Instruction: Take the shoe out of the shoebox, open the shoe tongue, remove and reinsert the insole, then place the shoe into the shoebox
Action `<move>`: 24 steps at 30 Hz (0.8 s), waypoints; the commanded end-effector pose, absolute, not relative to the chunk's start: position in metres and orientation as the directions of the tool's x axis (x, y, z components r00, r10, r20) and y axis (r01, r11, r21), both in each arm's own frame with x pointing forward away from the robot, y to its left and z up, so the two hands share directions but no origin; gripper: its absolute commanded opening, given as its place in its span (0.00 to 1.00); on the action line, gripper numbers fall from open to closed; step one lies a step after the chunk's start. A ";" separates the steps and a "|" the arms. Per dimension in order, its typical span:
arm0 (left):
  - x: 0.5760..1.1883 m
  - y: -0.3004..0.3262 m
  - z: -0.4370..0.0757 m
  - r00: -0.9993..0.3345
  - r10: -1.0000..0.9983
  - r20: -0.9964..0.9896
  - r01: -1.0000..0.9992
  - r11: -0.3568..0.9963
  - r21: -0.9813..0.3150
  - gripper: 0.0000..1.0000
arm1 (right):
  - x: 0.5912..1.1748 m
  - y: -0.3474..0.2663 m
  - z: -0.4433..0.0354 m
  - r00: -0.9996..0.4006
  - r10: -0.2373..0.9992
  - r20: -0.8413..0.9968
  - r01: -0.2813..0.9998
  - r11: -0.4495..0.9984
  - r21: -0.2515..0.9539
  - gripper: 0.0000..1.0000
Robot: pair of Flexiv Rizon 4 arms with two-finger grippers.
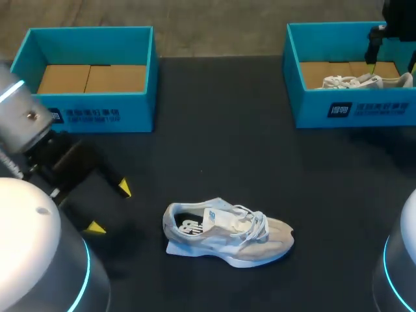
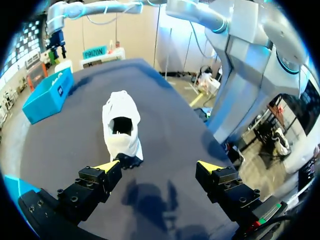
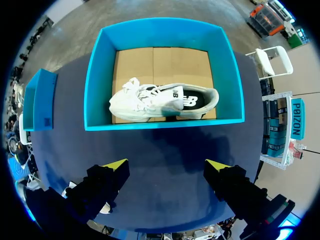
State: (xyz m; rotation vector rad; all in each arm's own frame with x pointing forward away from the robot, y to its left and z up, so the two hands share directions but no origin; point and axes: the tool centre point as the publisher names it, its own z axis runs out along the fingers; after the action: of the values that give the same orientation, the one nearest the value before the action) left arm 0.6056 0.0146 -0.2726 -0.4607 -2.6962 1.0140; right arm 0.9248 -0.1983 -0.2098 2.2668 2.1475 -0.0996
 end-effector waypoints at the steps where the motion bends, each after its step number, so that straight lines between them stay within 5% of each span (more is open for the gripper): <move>1: 0.602 0.023 -0.286 -0.944 0.326 0.048 0.167 0.600 -0.782 1.00 | 0.924 -0.198 -0.210 0.053 0.997 -0.059 0.998 -0.055 -0.029 1.00; 11: 0.599 0.019 -0.293 -0.948 0.317 0.034 0.174 0.602 -0.779 1.00 | 0.924 -0.198 -0.210 0.053 0.997 -0.059 0.998 -0.055 -0.029 1.00; 24: 0.602 0.022 -0.330 -0.952 0.305 0.013 0.131 0.446 -0.885 1.00 | 0.924 -0.198 -0.210 0.053 0.997 -0.059 0.998 -0.055 -0.029 1.00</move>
State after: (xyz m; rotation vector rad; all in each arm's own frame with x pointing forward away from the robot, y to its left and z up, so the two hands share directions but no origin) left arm 0.6000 0.0186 -0.3202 -0.3768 -2.5674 1.4671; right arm 0.9248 -0.1983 -0.2098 2.2666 2.1475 -0.0995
